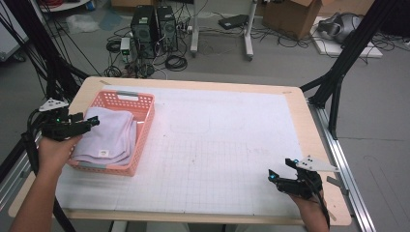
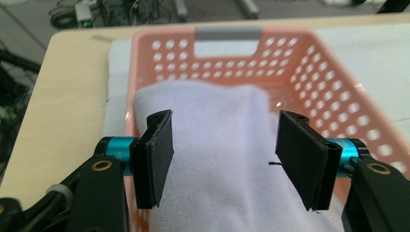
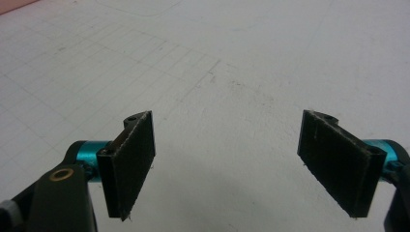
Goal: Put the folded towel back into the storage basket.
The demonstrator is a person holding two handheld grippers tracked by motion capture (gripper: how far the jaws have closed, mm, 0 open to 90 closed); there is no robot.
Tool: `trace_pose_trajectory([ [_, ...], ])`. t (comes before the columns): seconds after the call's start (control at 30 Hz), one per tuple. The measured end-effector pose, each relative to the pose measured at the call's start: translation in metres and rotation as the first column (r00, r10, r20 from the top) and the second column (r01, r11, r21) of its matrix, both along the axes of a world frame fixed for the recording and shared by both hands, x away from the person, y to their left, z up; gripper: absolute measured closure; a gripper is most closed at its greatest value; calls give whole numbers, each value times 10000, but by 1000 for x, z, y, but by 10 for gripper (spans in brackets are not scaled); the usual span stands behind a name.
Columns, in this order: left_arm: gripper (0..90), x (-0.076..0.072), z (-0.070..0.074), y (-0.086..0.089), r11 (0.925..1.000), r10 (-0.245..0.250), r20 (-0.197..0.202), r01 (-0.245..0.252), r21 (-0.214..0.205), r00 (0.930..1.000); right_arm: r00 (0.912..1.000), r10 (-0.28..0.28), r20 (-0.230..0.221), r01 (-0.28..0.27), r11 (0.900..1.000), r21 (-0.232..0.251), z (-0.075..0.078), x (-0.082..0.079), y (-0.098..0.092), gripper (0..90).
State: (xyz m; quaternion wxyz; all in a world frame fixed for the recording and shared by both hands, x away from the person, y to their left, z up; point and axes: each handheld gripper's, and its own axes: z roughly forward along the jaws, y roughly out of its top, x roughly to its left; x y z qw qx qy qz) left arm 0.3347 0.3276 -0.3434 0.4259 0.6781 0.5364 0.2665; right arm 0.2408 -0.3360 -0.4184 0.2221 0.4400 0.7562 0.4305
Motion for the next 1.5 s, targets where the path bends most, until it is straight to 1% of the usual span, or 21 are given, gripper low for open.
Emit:
trace_pose_trajectory([
  [0.03, 388, 0, 0, 0, 10000, 0, 0, 0, 0, 10000, 10000, -3, -9, 3, 10000, -5, 0, 0, 0, 201],
  [0.1, 389, -4, 3, -5, 9987, -465, 112, 467, -188, 9989, 10000, 14, -11, -14, 10000, 6, 0, 0, 1, 201],
  [0.13, 389, -4, 3, -5, 9987, -465, 112, 467, -188, 9989, 10000, 44, 16, -43, 10000, -15, 0, 0, 2, 201],
  [0.37, 356, -2, -4, -16, 9978, -648, -204, 645, -146, 9977, 10000, 86, -19, -87, 10000, -41, 1, 0, 3, 201],
  [0.5, 330, 1, -11, -27, 9960, -897, -530, 892, -109, 9946, 10000, 89, 17, -88, 9999, -60, 1, 0, 2, 201],
  [0.63, 305, 3, -14, -35, 9959, -901, -692, 907, 62, 9935, 10000, 75, -7, -75, 10000, -24, 1, 0, 1, 201],
  [0.7, 305, 5, -17, -41, 9969, -697, -958, 730, 308, 9930, 10000, 74, 26, -74, 10000, -7, 2, 0, 1, 201],
  [0.87, 341, 9, -21, -51, 9941, -767, -1492, 871, 648, 9858, 10000, 65, -23, -65, 10000, 8, 2, 0, 0, 201],
  [0.9, 351, 11, -23, -57, 9924, -758, -1747, 913, 824, 9817, 10000, 97, -4, -97, 10000, -6, 2, 0, 0, 201],
  [0.93, 364, 11, -23, -57, 9924, -758, -1747, 913, 824, 9817, 10000, 98, -12, -98, 10000, -17, 2, 0, 1, 201],
  [0.97, 381, 15, -26, -62, 9891, -642, -2115, 903, 1163, 9753, 9999, 122, 12, -122, 9999, -49, 2, 0, 1, 201],
  [1.0, 404, 17, -28, -64, 9884, -543, -2295, 849, 1259, 9718, 9999, 121, -10, -121, 9999, -13, 2, 0, 2, 201],
  [1.07, 461, 22, -31, -66, 9858, -213, -2881, 681, 1534, 9573, 9999, 162, 8, -162, 9999, -48, 2, 0, 2, 201],
  [1.1, 475, 22, -31, -66, 9858, -213, -2881, 681, 1534, 9573, 9999, 160, -28, -160, 9999, -35, 2, 0, 3, 201],
  [1.13, 476, 26, -34, -67, 9845, 248, -3261, 336, 1723, 9450, 9998, 178, -25, -178, 9998, -62, 2, 0, 3, 201],
  [1.23, 475, 31, -36, -64, 9866, 687, -3754, -73, 1627, 9243, 9998, 189, -17, -189, 9998, -24, 2, 0, 3, 201],
  [1.3, 469, 34, -38, -63, 9849, 864, -4033, -171, 1723, 9110, 9998, 204, 25, -204, 9998, -3, 2, 0, 3, 201],
  [1.33, 467, 34, -38, -63, 9849, 864, -4033, -171, 1723, 9110, 9998, 212, 29, -212, 9998, -12, 3, 0, 3, 201],
  [1.37, 465, 37, -39, -65, 9813, 949, -4260, -125, 1923, 8997, 9998, 196, 36, -196, 9998, -17, 3, 0, 3, 201],
  [1.47, 457, 40, -37, -70, 9754, 1076, -4096, -165, 2197, 9059, 9998, 197, 4, -197, 9998, -3, 3, 0, 3, 201],
  [1.5, 456, 40, -36, -72, 9757, 1003, -3970, -119, 2189, 9123, 9998, 178, -28, -178, 9998, 14, 3, 0, 3, 201],
])
